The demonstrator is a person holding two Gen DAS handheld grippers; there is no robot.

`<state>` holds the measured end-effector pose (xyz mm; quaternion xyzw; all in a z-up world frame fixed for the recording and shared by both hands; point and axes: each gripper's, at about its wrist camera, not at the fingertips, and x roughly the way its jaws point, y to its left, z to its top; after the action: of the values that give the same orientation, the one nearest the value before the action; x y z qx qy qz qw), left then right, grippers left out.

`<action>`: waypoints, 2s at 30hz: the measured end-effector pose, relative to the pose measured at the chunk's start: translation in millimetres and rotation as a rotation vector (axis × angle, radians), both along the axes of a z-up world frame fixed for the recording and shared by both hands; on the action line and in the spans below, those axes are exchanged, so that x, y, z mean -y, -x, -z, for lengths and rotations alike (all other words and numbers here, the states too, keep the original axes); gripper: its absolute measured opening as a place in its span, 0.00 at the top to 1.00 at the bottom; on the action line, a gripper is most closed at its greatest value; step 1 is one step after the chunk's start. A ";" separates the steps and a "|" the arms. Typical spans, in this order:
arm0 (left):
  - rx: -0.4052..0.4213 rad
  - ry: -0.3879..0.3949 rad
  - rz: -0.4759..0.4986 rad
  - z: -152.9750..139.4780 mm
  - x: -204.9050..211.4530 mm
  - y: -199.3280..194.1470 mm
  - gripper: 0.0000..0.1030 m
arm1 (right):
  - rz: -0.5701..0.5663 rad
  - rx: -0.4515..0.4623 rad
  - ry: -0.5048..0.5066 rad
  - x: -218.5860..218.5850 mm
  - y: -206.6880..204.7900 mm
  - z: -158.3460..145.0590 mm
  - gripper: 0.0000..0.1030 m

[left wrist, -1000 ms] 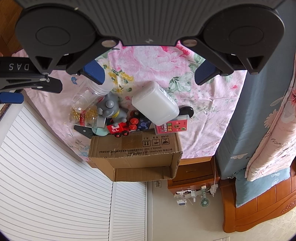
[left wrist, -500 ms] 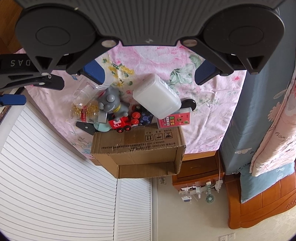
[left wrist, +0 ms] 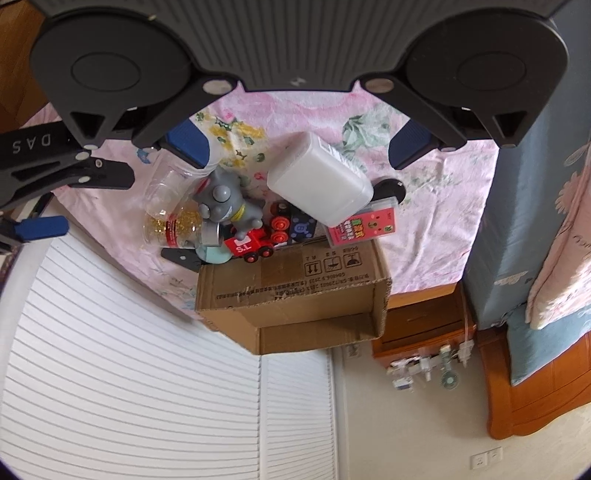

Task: Organize rigid objects
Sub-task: 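Move both tools toward the cluster of items beside the cardboard box, then grasp the white plastic box with the left tool while the right tool grasps the clear jar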

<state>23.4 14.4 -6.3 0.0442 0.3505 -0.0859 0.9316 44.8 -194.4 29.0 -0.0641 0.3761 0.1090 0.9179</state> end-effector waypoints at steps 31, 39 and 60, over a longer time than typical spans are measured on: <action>-0.033 -0.241 0.421 67.6 -15.2 -91.2 0.01 | -0.266 -0.054 0.096 -26.2 -42.9 61.4 0.00; -0.089 -0.209 0.494 69.9 -10.1 -102.2 0.01 | -0.315 -0.074 0.077 -30.1 -51.7 63.5 0.00; -0.153 -0.153 0.433 65.4 -6.1 -107.9 0.18 | -0.257 -0.063 0.075 -40.9 -50.4 60.0 0.05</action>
<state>131.3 20.5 -71.7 0.1819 0.4077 -0.2598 0.8563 95.2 -153.5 -31.0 -0.1427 0.3974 0.2133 0.8810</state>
